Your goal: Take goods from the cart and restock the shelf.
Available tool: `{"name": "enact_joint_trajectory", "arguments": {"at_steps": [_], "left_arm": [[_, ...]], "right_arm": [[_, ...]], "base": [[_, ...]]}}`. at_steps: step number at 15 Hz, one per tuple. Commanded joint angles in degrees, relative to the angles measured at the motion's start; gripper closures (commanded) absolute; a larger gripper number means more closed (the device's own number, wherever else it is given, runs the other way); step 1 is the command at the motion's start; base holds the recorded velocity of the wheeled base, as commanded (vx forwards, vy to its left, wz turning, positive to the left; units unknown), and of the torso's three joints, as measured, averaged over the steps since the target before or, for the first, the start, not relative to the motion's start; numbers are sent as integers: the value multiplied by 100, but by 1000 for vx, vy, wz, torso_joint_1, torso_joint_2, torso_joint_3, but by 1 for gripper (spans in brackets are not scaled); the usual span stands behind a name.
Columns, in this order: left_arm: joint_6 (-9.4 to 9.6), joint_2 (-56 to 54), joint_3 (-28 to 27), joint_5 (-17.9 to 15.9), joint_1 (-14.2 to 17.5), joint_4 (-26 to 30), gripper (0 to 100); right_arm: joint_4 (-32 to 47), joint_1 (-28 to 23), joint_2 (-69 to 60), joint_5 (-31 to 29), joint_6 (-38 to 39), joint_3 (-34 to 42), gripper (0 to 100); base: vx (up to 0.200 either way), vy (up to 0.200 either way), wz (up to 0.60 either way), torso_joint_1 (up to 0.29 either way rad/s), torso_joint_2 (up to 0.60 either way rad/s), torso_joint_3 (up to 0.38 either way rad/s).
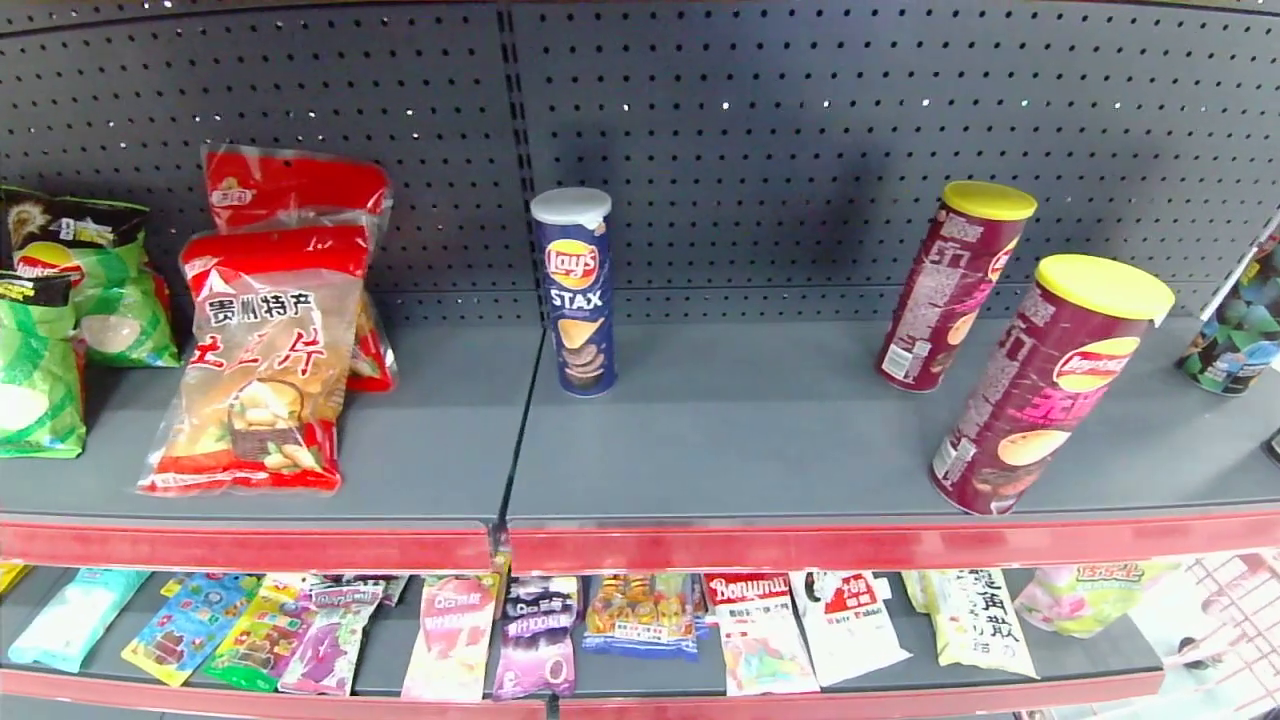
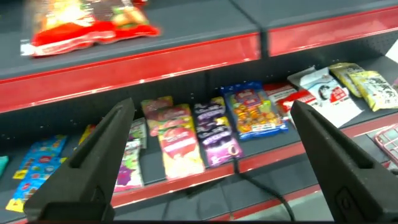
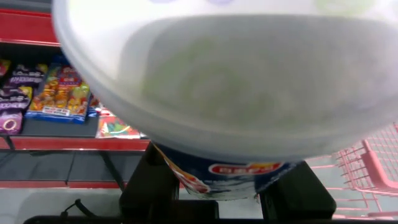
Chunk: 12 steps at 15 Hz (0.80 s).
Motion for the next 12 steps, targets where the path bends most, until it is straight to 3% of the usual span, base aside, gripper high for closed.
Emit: {"name": "enact_joint_trajectory", "arguments": {"at_steps": [1,3,7,12], "left_arm": [[-1,2,-2,-1,0,-3,0],[-1,2,7,7,0,-3,0],[-1,2,7,7,0,-3,0],[-9,2,7,16,0,-3,0]], "right_arm": [[-1,1,-18,3,-2,2,100],[-1,1,-9,3,-2,11,100],[-1,1,-9,3,-2,11,100],[-10,1,-27,3,-2,72,100]], "base": [[0,200,0,2,2,2],[0,200,0,2,-2,0],[0,0,0,0,0,0],[200,0,0,-2,2,5]]}}
